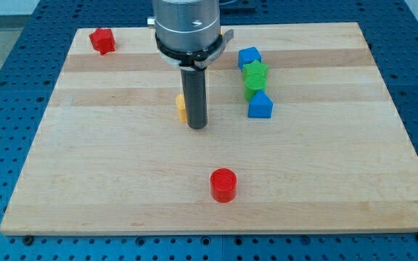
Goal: Slide the circle towards the center left
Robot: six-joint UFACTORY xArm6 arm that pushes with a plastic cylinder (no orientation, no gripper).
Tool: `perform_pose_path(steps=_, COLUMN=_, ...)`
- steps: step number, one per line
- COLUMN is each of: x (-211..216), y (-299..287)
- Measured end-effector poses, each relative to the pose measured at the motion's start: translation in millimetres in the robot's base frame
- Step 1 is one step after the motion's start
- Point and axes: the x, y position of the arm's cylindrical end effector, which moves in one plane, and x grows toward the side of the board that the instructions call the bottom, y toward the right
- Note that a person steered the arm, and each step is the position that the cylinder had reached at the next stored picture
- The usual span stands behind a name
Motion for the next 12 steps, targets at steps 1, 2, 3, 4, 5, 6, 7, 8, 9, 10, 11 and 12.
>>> perform_pose_path(steps=1, x=11.0, y=11.3)
perform_pose_path(steps=2, x=26.3, y=27.8)
perform_pose_path(steps=3, x=40.6, y=47.1)
perform_pose_path(steps=4, x=50.9, y=69.3)
perform_pose_path(steps=5, x=66.6, y=80.8)
perform_pose_path(steps=6, x=90.3, y=83.5)
perform_pose_path(steps=7, x=110.6, y=82.2)
perform_pose_path(steps=8, x=119.5, y=65.4)
perform_pose_path(steps=9, x=126.0, y=33.8)
perform_pose_path(steps=10, x=135.2, y=6.5)
perform_pose_path(steps=11, x=152.3, y=4.2)
perform_pose_path(steps=12, x=168.4, y=-9.6)
